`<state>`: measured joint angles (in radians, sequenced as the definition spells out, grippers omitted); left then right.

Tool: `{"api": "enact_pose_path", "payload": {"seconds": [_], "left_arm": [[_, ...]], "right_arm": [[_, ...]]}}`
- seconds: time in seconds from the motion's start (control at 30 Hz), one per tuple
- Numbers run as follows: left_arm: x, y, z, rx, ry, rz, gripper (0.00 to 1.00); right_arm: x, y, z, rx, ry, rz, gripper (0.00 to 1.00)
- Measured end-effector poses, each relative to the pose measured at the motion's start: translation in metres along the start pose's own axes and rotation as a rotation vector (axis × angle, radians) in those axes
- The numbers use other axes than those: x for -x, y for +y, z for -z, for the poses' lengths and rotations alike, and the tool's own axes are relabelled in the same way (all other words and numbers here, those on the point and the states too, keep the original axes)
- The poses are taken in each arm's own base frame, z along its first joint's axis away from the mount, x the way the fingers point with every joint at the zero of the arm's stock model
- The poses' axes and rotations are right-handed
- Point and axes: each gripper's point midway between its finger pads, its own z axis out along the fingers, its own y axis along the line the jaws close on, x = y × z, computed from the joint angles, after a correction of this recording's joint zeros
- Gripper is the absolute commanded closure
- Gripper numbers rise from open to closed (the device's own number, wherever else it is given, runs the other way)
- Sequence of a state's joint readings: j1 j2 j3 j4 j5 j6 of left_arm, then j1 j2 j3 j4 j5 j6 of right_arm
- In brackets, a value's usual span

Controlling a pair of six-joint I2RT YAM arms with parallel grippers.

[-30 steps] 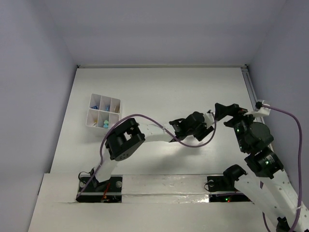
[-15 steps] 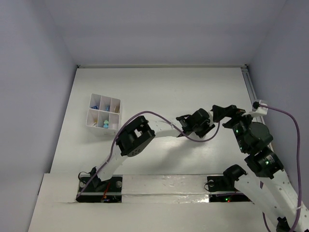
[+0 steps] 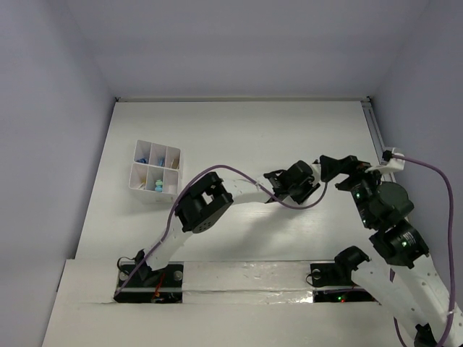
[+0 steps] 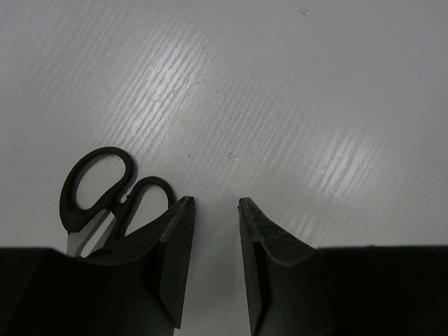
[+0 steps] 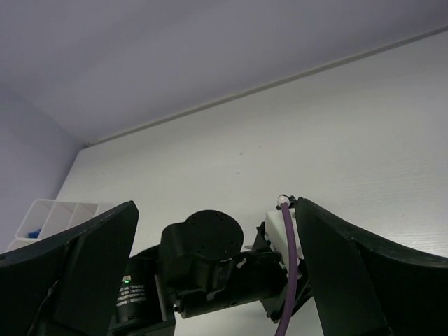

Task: Sort the stationery into containers
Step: Pick up the scissors from the center of the board.

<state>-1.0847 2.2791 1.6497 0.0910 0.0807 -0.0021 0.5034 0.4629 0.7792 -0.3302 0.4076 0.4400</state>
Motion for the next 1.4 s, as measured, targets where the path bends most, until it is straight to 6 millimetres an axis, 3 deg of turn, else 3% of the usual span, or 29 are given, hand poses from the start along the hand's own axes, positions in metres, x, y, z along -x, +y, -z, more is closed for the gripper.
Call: {"api": "enact_pose_path", "payload": {"seconds": [0.23,0.43,0.5,0.63,0.8,1.2,1.4], "left_arm": [[0.006,0.001,-0.01,0.006,-0.012,0.015,0.75],[0.006,0.0,-0.01,0.005,-0.028,0.025,0.54],[0.005,0.0,-0.006,0.004,-0.029,0.03,0.52],[0.005,0.001,0.007,0.015,-0.029,0.033,0.53],[0.023,0.002,0.018,0.028,-0.069,0.031,0.54],[0.025,0.016,0.013,0.044,-0.071,0.045,0.57],[0.006,0.027,0.0,0.053,-0.032,0.057,0.6]], "right_arm": [[0.017,0.005,0.008,0.025,-0.041,-0.017,0.0],[0.015,0.006,0.009,0.033,-0.031,-0.011,0.0],[0.014,0.007,0.008,0.036,-0.027,-0.01,0.0],[0.012,0.008,0.007,0.039,-0.021,-0.008,0.0],[0.011,0.009,0.007,0.043,-0.016,-0.007,0.0],[0.01,0.011,0.007,0.058,-0.009,-0.007,0.0],[0.01,0.011,0.007,0.059,-0.008,-0.007,0.0]]}}
